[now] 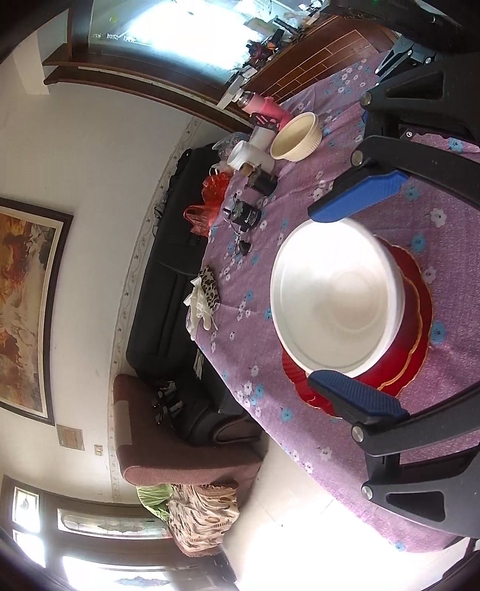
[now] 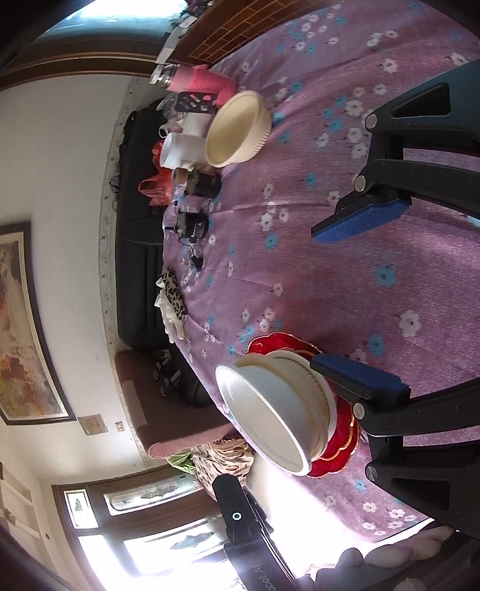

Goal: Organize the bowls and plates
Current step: 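Open both grippers and withdraw from the white bowl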

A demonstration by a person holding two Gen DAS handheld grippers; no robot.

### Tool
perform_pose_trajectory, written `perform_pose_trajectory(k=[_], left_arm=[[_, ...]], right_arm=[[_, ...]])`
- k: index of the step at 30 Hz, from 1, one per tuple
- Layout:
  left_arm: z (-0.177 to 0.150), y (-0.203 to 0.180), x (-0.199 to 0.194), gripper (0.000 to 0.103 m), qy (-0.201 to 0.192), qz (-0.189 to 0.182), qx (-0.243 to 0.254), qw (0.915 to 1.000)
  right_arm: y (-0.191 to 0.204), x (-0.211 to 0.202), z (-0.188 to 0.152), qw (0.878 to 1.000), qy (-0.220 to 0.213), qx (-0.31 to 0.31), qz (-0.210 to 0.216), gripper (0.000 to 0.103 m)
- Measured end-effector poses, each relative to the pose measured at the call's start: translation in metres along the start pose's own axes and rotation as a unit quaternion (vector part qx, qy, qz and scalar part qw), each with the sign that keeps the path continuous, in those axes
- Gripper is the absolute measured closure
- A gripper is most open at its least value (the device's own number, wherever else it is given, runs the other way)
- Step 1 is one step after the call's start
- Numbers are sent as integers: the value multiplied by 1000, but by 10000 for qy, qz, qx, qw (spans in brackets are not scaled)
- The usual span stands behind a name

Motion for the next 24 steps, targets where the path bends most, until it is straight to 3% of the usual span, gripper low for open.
perform_pose_trajectory(k=[24], left_arm=[[-24,-50,12,20,392,-336,509,9974]], right_arm=[[-37,7,-28,9972,317,669,-33,35]])
Point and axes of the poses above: each gripper's, at about its wrist camera, not at the fingertips, and x roughly the way its jaws point, y to its left, z to its top, the point moved 1 cm from there along x, roughly the way its jaws point, and after that the axes turned 1 degree about -z, right-handed, at the moved point
